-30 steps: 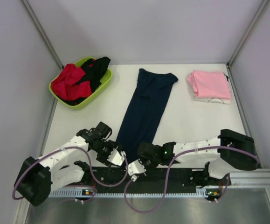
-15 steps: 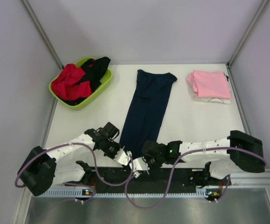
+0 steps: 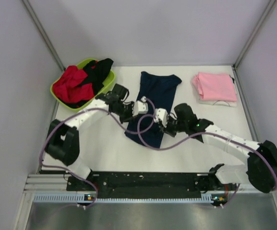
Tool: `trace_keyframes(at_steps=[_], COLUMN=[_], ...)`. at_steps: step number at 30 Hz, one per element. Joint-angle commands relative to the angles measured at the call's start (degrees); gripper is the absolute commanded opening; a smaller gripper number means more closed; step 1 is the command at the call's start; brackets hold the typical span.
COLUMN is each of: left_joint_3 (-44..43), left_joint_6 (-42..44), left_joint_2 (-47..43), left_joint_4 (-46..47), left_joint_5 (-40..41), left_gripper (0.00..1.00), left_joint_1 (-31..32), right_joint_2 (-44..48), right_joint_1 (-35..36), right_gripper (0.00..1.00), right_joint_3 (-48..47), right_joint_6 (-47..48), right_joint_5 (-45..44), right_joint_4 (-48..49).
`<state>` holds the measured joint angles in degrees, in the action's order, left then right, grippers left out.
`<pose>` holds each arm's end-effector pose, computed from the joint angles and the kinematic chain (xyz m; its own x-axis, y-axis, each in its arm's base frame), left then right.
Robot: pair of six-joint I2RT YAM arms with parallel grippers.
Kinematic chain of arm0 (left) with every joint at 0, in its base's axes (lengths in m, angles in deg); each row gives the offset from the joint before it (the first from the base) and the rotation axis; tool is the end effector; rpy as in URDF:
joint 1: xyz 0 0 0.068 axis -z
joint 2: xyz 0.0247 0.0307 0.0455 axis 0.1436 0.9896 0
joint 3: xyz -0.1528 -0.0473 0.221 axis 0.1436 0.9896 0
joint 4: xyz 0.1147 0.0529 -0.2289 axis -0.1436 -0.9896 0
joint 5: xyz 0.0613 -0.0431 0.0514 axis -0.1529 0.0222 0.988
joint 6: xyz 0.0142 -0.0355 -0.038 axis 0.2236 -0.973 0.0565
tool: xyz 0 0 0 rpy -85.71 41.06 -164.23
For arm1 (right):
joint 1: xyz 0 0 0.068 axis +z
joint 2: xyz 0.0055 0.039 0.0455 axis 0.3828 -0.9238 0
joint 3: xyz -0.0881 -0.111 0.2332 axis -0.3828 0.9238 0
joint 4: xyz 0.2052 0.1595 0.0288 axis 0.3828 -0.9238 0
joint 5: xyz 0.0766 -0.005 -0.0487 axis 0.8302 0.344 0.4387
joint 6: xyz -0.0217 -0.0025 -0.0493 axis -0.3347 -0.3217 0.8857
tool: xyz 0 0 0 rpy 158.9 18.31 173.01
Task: Fold and stack the t-shirts
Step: Fold the folded rectangular tshirt in 1/3 of the way, then grab one side of the 2/3 rectangular tshirt with both arms
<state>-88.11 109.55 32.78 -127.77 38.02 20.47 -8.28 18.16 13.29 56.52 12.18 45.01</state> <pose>0.2662 -0.1663 0.2407 0.0063 0.7747 -0.6323 0.9957 0.0535 0.0755 0.1855 0.1769 0.2272 -0.0470 -0.6185 -0.7844 -0.9554 0.2571 -0.1455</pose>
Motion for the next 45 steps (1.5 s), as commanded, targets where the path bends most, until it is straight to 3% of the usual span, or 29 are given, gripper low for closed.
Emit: trace_keyframes(at_steps=[1,5,11,23,24,28,32,35,37,38,40,42,45], left_joint_3=[-12.09,-24.48,-38.64,-44.72,-45.33,-46.66,-48.32,-52.36,-54.21,-53.78,-49.58,-39.33,-25.94], left_joint_6=[-7.22,-10.38,-12.5,-14.25,-15.3,-22.41,-28.13,-31.65,-32.1,-29.58,-21.07,-7.82,10.04], left_joint_2=[10.28,18.9,29.1,37.81,38.17,38.7,38.08,38.87,38.7,37.3,32.75,26.25,18.68], left_joint_4=[-2.59,-4.17,-6.9,-5.59,-4.71,0.2,5.66,5.5,3.22,1.99,-2.05,-6.96,-12.33], left_joint_5=[0.92,1.72,1.63,4.43,5.57,11.28,15.85,18.68,17.28,14.92,3.8,-7.11,-7.52], left_gripper=[0.0,0.0,0.0,0.01,0.07,0.38,0.56,0.54,0.36,0.28,0.26,0.31,0.45], left_joint_1=[-2.71,-5.0,-5.7,-5.79,-5.7,-5.97,-7.28,-8.51,-9.13,-8.96,-8.87,-8.34,-6.06], right_joint_2=[-5.62,-12.38,-22.94,-32.34,-33.31,-37.88,-41.22,-40.71,-37.73,-35.45,-28.43,-18.95,-8.56], right_joint_1=[-8.65,-13.68,-18.42,-22.47,-22.82,-25.63,-27.83,-29.59,-29.42,-28.98,-25.57,-20.57,-12.13], right_gripper=[0.0,0.0,0.0,0.0,0.02,0.35,0.4,0.4,0.4,0.41,0.47,0.51,0.57], right_joint_3=[-6.0,-10.74,-19.36,-27.27,-28.15,-32.72,-38.86,-43.97,-42.76,-40.4,-32.6,-21.71,-8.42], right_joint_6=[-0.78,1.75,4.57,3.09,1.69,-9.54,-18.87,-23.63,-21.45,-18.74,-9.54,3.98,16.24], right_joint_5=[3.22,4.71,5.77,5.78,4.73,-0.72,-7.23,-7.15,-5.66,-4.17,-0.49,3.21,2.89], right_joint_4=[5.52,8.08,3.51,2.02,1.93,2.28,1.06,-2.37,-2.91,-2.73,-0.46,2.61,6.31])
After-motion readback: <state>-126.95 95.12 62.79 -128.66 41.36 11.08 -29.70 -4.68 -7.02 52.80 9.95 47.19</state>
